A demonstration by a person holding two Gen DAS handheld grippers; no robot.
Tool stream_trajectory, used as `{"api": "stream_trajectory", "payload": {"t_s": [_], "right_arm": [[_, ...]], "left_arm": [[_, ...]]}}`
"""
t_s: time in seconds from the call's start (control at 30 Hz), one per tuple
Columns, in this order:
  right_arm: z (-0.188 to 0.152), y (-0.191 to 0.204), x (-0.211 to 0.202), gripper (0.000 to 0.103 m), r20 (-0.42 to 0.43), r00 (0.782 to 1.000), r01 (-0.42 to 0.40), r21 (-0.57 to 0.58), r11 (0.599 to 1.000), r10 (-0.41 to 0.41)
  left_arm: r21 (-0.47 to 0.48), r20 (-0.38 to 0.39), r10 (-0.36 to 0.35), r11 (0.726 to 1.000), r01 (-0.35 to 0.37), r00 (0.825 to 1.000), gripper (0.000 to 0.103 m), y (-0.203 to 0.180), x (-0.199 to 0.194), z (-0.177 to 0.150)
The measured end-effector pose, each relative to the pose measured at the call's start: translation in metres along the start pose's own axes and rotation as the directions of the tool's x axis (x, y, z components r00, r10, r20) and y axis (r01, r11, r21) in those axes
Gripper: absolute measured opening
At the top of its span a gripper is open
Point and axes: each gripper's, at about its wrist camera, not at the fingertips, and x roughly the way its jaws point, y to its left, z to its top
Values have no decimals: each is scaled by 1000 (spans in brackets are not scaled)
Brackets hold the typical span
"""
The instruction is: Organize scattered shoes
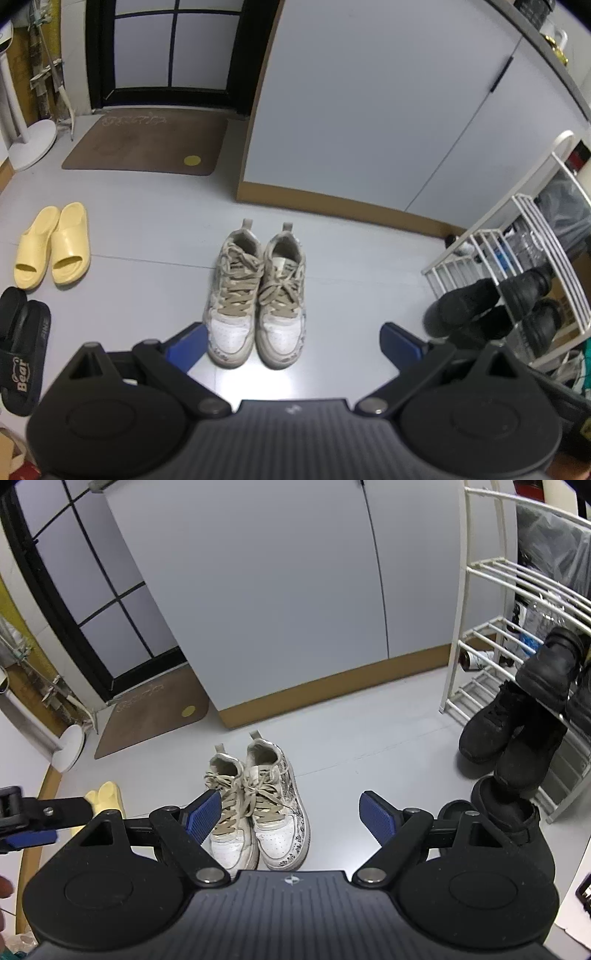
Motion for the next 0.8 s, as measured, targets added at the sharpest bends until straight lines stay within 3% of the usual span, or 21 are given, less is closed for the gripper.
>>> {"api": "stream_trajectory", "payload": {"t_s": [0.23,0.4,0.63,0.8], "right_arm": [[-15,-4,47,86,-41,999,-24,-17,1000,24],[-29,-4,89,86,-62,995,-75,19,997,76],[-44,5,119,86,-43,993,-110,9,994,110],[-49,5,139,86,-16,993,-120,17,993,120]], "left_arm": [[-31,8,69,997,-68,998,100,30,2,4],[-75,1,75,994,-75,997,100,45,5,8],[-42,-13,97,994,-97,995,101,48,18,11],[-38,7,207,978,-207,978,100,63,10,19]]}}
